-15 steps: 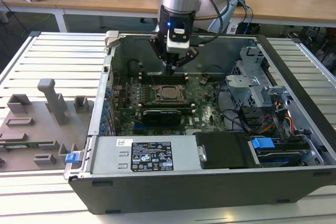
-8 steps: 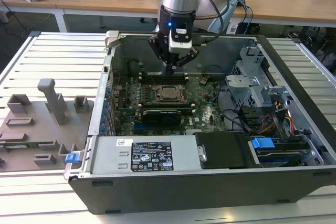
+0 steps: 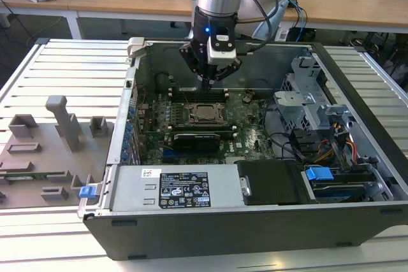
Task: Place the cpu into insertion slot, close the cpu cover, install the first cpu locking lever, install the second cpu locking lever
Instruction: 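Install the first cpu locking lever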
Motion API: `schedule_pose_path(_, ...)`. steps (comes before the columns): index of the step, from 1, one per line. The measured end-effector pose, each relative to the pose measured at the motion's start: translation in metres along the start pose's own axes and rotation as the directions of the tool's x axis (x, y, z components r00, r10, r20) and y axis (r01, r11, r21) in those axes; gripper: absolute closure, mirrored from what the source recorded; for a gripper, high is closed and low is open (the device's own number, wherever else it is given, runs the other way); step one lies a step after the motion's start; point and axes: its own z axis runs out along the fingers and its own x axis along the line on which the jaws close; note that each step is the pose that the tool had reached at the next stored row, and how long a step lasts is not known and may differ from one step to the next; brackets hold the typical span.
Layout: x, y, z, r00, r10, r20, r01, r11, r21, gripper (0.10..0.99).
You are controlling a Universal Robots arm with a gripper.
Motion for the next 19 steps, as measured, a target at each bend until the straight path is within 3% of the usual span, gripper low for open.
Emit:
schedule_pose_path(11,0.0,0.0,0.0,0.9969,-0.078,0.0024,0.078,0.9969,0.002,0.98)
schedule_pose_path(19,0.0,0.0,0.0,0.9878,-0.156,0.0046,0.156,0.9878,0.004,0.98)
